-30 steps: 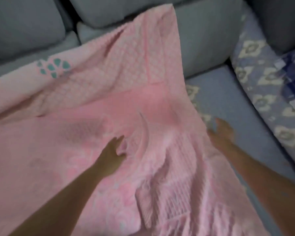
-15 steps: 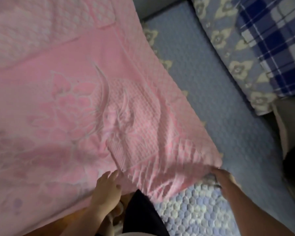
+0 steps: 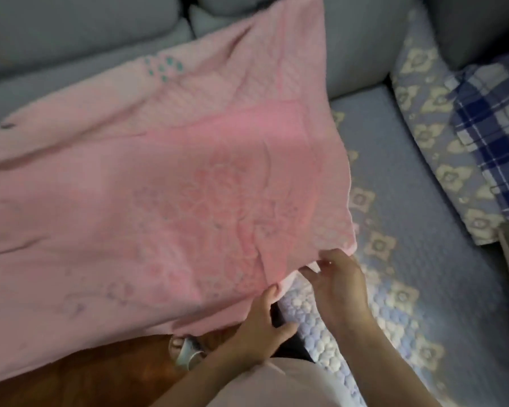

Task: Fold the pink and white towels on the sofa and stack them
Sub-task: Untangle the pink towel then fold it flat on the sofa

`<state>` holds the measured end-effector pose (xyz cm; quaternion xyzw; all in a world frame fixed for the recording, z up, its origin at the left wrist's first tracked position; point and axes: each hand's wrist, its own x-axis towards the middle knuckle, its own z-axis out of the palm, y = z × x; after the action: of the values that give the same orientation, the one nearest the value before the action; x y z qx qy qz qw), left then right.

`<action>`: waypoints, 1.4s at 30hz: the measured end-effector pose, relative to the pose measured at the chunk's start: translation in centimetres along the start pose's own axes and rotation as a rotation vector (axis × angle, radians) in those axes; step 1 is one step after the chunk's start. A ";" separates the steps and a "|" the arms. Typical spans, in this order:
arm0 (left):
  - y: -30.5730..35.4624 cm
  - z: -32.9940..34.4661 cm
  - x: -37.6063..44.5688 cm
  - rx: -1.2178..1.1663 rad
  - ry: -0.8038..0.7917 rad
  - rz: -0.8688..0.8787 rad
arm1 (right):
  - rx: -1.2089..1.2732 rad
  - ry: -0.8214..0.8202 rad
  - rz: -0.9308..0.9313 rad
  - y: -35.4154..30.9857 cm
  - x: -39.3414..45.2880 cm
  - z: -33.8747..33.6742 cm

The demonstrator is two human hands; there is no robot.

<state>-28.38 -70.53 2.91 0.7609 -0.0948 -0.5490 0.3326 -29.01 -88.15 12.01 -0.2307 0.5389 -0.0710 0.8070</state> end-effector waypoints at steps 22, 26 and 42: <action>-21.6 -22.4 -26.1 -0.464 0.694 0.023 | -0.605 -0.722 -0.178 30.4 -22.0 33.4; -24.7 -22.3 -25.4 -0.568 0.630 -0.024 | -0.672 -0.637 -0.143 33.6 -19.7 34.1; -48.0 -31.9 -36.8 -1.258 0.974 -0.572 | -0.952 -0.912 -0.172 50.3 -24.6 48.3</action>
<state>-24.26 -2.46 7.66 0.5801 0.5789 -0.1733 0.5462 -2.19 -20.47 25.10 -0.6111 0.0955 0.2153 0.7557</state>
